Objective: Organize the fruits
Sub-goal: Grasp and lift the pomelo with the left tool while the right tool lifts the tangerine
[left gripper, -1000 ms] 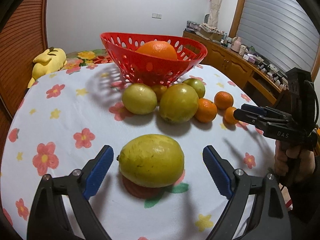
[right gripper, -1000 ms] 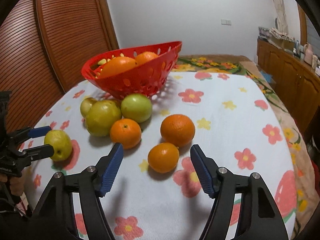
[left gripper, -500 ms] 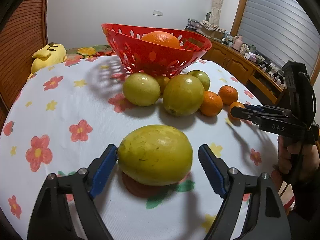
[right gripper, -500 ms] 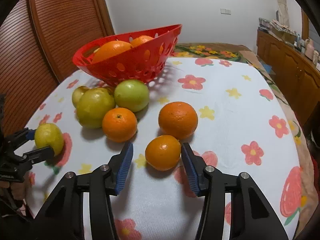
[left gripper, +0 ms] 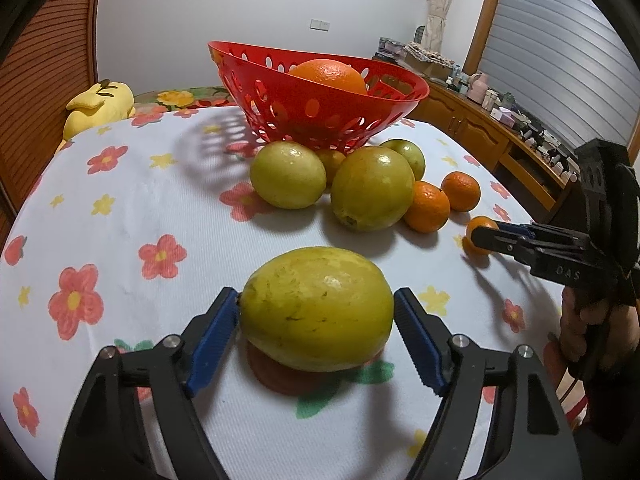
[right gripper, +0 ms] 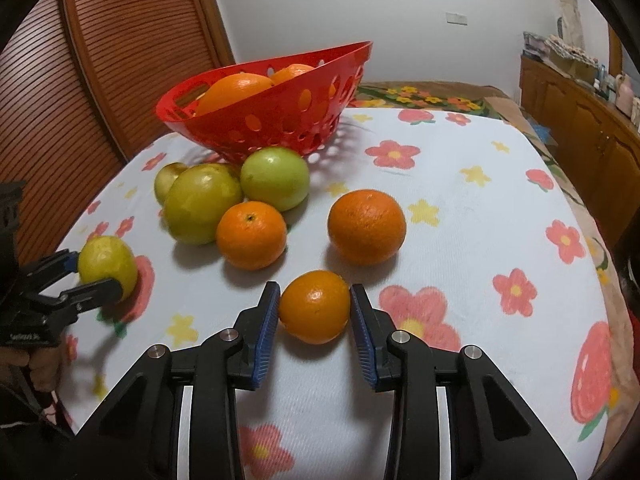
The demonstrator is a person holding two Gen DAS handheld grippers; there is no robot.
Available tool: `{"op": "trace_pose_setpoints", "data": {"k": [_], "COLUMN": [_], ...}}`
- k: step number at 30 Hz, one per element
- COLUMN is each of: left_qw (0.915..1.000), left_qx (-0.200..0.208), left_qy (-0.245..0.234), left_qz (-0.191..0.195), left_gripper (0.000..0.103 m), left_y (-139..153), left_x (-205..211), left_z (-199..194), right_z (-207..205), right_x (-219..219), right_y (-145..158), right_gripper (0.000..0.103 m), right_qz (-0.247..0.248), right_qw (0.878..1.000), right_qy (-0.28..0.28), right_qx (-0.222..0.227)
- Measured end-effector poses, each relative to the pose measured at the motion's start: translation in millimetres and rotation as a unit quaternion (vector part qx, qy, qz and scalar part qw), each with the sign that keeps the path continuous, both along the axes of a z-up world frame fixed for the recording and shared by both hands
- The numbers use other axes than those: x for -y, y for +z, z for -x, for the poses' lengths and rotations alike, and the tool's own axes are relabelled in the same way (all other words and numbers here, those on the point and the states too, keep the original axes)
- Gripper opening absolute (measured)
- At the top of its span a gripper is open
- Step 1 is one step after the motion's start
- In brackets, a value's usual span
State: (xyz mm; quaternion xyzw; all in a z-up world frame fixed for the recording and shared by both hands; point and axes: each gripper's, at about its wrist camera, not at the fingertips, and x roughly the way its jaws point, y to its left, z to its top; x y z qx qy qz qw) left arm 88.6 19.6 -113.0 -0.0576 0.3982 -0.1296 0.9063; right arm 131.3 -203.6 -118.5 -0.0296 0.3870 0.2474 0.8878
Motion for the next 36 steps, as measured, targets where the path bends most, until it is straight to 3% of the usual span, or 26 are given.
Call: {"op": "trace_pose_setpoints", "data": {"k": [7, 11, 26, 36], "left_qw": [1.0000, 1.0000, 1.0000, 0.9998], "left_qx": [-0.001, 0.000, 0.004, 0.021], "left_qy": [-0.001, 0.000, -0.001, 0.000], "left_qz": [0.002, -0.004, -0.004, 0.000], "left_gripper": [0.077, 0.070, 0.069, 0.069], "left_y": [0, 0, 1, 20], "left_x": [0, 1, 1, 0], "left_z": [1, 2, 2, -1], "right_z": [11, 12, 13, 14], "right_x": [-3, -3, -4, -3], "right_y": [-2, -2, -2, -1], "right_gripper": [0.035, 0.035, 0.035, 0.035], "right_qz": [-0.005, -0.005, -0.003, -0.005], "right_qw": [1.000, 1.000, 1.000, 1.000], "right_qy": [0.009, 0.007, 0.007, 0.009], "right_qx": [0.007, 0.011, 0.014, 0.016]}}
